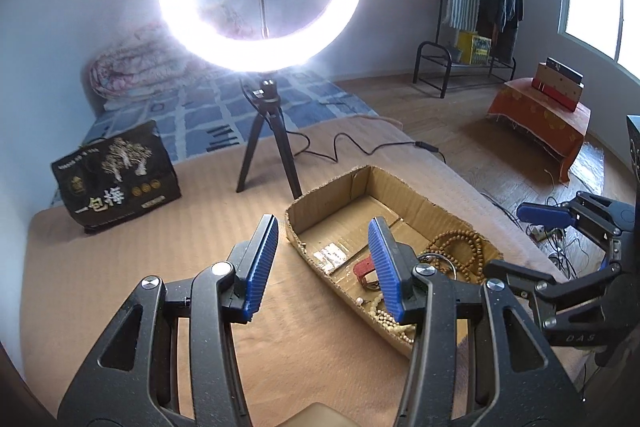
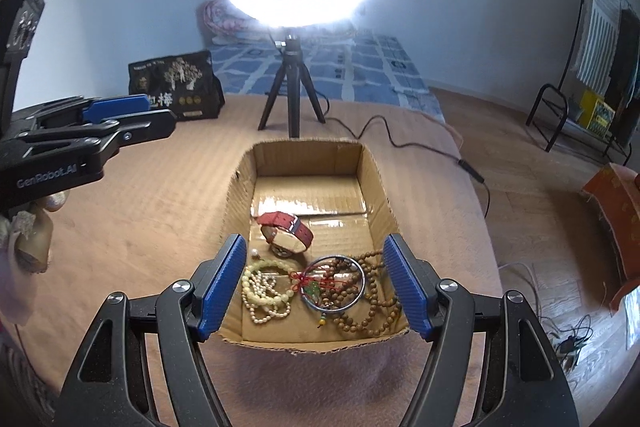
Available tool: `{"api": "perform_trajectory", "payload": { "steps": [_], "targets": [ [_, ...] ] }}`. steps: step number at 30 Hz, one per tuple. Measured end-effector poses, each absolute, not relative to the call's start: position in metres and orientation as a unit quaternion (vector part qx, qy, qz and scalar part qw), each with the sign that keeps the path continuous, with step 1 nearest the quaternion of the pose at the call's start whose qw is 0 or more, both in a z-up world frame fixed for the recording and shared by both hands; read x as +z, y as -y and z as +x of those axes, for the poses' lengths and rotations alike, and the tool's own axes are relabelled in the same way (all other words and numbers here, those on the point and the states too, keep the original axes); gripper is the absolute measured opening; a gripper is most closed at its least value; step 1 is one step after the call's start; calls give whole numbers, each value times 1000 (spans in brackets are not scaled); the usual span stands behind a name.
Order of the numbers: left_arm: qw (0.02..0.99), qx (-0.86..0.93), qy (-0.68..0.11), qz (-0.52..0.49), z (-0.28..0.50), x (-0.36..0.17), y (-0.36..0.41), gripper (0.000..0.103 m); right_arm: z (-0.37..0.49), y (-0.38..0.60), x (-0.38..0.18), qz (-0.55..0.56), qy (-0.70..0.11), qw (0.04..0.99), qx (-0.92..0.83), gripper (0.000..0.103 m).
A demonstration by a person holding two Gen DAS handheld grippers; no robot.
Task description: Organize jewelry
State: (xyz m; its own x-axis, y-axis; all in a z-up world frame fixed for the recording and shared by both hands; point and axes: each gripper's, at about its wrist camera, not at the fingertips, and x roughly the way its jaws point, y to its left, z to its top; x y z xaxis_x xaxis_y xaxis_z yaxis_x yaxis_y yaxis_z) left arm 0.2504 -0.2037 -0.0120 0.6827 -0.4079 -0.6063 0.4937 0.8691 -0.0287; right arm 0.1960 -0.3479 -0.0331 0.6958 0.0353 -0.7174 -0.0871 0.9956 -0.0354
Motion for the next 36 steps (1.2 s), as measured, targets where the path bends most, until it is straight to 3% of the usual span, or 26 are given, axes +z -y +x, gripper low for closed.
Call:
{"api": "perform_trajectory", "payload": {
  "steps": [3,4,11,15,26,30,36],
  "targets": [
    [917,-244,-307,72,237,-3,195,50,187,343,-23,-38,-380,924,28,78],
    [919,-242,-303,76,231,1,192,56,182,341,-18,-41,-374,926,24,79],
    [924,-236,-289,81,193,23,173,63,158,330,7,-53,-359,932,11,80],
    [926,-236,-281,84,168,32,162,73,144,324,18,-51,-354,934,2,80],
    [930,-225,-279,85,121,35,135,81,107,301,24,-46,-348,936,-7,80],
    [930,-222,-279,93,111,31,133,92,99,294,23,-45,-343,938,-3,80],
    [928,-221,-288,84,106,23,126,94,98,299,16,-43,-341,939,-11,80]
  ]
}}
